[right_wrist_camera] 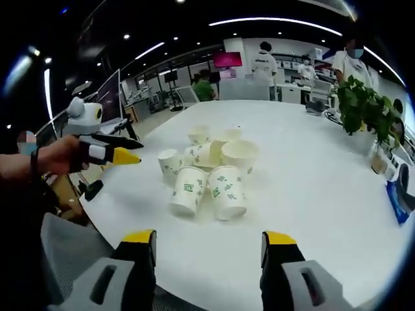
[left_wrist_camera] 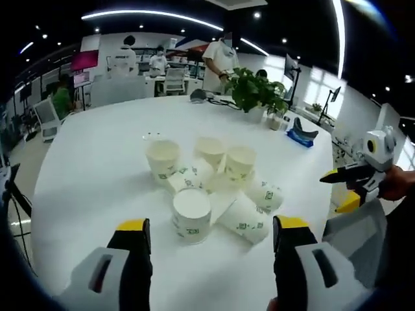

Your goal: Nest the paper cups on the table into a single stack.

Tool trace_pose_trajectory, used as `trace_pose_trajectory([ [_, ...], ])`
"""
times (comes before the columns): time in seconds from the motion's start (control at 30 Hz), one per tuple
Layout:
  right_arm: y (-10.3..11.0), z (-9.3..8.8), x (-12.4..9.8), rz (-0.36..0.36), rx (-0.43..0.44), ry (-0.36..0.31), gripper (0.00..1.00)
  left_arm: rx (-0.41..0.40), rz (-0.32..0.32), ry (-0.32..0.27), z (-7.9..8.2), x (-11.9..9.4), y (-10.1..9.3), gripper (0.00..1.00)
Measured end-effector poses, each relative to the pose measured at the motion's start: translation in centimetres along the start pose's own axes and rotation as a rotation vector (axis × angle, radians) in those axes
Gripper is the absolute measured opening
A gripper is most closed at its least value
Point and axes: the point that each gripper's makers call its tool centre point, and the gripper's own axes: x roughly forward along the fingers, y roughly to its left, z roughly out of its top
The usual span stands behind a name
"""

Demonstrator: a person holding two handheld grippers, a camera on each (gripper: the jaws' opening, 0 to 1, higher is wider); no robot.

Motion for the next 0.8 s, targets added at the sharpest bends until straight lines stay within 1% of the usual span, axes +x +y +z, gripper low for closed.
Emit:
trace_pose_trajectory([
  [0.13, -0.1, -0.2, -0.1, -0.002, 0.001, 0.005, 0.65, 0.016, -0.002, 0.022, 0.2, 1.4, 0.4, 0.74],
  [0.17, -0.1, -0.2, -0.2, -0.002, 0.001, 0.006, 0.65, 0.017, 0.001, 0.027, 0.2, 1.9, 0.8, 0.74],
  [0.33, -0.1, -0.4, -0.2, -0.004, 0.007, 0.009, 0.65, 0.03, 0.01, 0.065, 0.4, 3.4, 1.3, 0.71],
  [0.43, -0.1, -0.6, -0.1, -0.003, 0.01, 0.013, 0.65, 0.045, 0.012, 0.104, -0.1, 4.6, 1.7, 0.7],
  [0.47, -0.1, -0.7, -0.1, -0.002, 0.009, 0.015, 0.65, 0.059, 0.022, 0.128, -0.3, 4.9, 2.0, 0.7],
  [0.53, -0.1, -0.9, -0.1, -0.002, 0.01, 0.018, 0.65, 0.065, 0.023, 0.143, -0.1, 5.3, 2.1, 0.7],
  [0.57, -0.1, -0.9, -0.2, -0.002, 0.012, 0.019, 0.65, 0.063, 0.023, 0.148, -0.4, 5.5, 2.3, 0.69],
  [0.6, -0.2, -1.0, -0.2, -0.003, 0.014, 0.02, 0.65, 0.065, 0.026, 0.167, -0.7, 5.9, 2.5, 0.69],
  [0.73, -0.3, -1.3, -0.3, -0.007, 0.02, 0.023, 0.65, 0.067, 0.031, 0.196, -0.8, 6.7, 2.7, 0.67],
  [0.8, -0.3, -1.4, -0.4, -0.009, 0.024, 0.026, 0.65, 0.063, 0.039, 0.21, -0.9, 6.9, 3.0, 0.64],
])
